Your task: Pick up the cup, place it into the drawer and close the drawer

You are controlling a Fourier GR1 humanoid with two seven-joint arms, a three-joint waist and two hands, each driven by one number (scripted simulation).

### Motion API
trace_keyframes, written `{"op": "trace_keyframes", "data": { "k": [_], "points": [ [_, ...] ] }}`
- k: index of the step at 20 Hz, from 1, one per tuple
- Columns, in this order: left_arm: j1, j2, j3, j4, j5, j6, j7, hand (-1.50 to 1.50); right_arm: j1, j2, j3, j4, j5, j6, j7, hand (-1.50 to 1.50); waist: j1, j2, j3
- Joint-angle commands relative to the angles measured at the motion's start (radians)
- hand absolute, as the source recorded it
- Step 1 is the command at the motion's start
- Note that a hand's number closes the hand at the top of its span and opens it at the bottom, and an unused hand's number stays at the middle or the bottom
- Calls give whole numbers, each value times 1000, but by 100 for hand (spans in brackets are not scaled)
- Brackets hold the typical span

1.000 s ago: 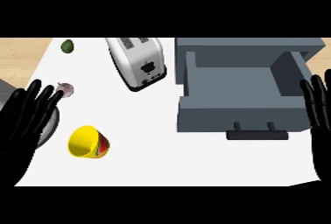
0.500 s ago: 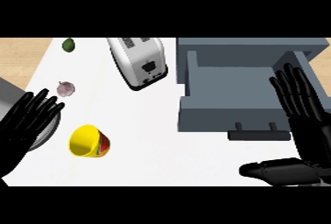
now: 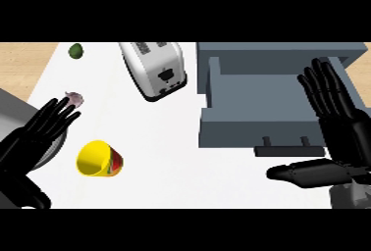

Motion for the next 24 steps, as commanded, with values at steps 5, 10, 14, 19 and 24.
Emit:
{"op": "trace_keyframes", "data": {
  "k": [5,10,14,19,24],
  "points": [
    [-143,-16,21,367,-295,-11,-261,-150,-97,-11,-25,53,17,-5,24,-150,-5,1,0],
    [-131,-15,-2,567,-446,17,-476,-150,-111,-17,-64,47,-42,11,43,-150,-3,1,0],
    [-212,-11,-34,754,-519,39,-605,-150,-70,-41,-85,9,-59,41,40,-150,-11,1,-1],
    [-241,-6,-78,944,-625,125,-810,-150,-109,-16,-55,83,-14,25,-3,-150,-17,7,-3],
    [-308,-16,-82,1043,-626,149,-850,-150,-104,-11,-51,60,-19,26,8,-150,-22,9,-3]
  ]
}}
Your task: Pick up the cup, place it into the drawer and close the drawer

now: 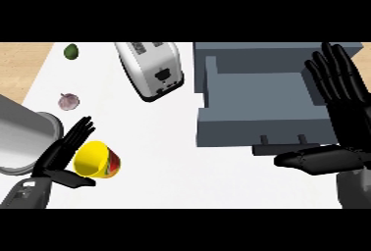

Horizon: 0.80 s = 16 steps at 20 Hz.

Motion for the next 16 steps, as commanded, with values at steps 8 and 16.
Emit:
{"op": "trace_keyframes", "data": {
  "k": [8,16],
  "points": [
    [-59,-48,-34,159,-42,-34,-264,-150,-23,-26,-28,64,-25,41,-28,-150,-3,5,-1],
    [-89,-65,-66,209,-68,-32,-304,-150,-8,-12,-19,22,-13,24,-20,-150,-11,5,-2]
  ]
}}
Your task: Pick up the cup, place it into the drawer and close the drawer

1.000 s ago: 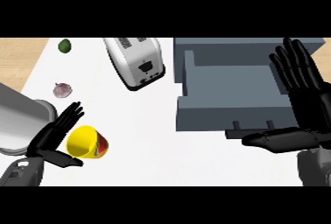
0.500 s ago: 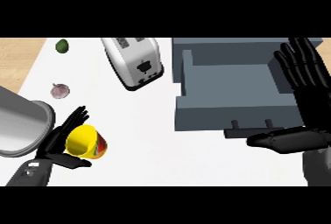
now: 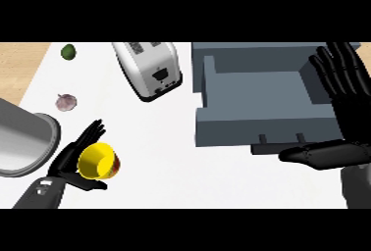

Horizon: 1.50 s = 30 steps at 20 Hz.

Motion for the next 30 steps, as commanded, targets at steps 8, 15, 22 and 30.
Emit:
{"op": "trace_keyframes", "data": {
  "k": [8,15,22,30],
  "points": [
    [-38,-93,-32,49,-9,-123,-146,-150,-18,-13,-7,18,-4,15,-6,-150,-9,5,-2],
    [-20,-108,-47,-41,9,-132,-240,150,0,-10,0,34,32,2,-16,-150,8,1,-2],
    [-25,-103,51,-50,66,112,-316,150,24,11,10,9,20,-3,-7,-150,4,1,-1],
    [-32,-200,248,-81,247,260,-314,150,20,-36,-49,29,-35,44,-15,-150,18,-6,2]
  ]
}}
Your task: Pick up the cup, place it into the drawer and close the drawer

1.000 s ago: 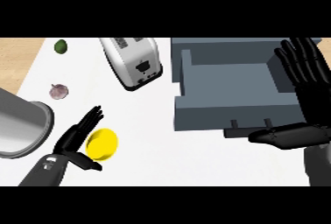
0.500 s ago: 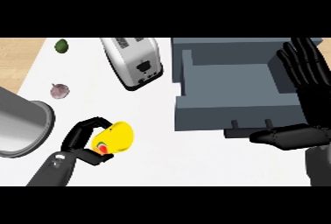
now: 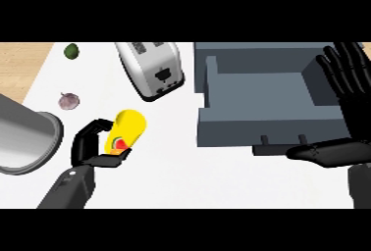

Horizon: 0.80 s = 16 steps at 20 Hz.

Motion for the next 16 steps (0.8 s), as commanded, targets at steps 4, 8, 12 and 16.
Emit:
{"op": "trace_keyframes", "data": {
  "k": [4,8,12,16],
  "points": [
    [-96,-51,6,-81,39,-43,-38,150,42,11,14,-41,20,-6,2,-150,11,-9,3],
    [-167,-81,-39,-168,29,-25,71,150,11,-5,1,-6,25,-3,5,-150,19,-10,4],
    [-197,-114,-87,-346,35,27,242,150,108,11,-16,-8,20,14,-62,-150,27,-16,5],
    [-280,-155,-146,-464,24,70,422,150,23,-50,-67,-9,-41,35,24,-150,31,-19,5]
  ]
}}
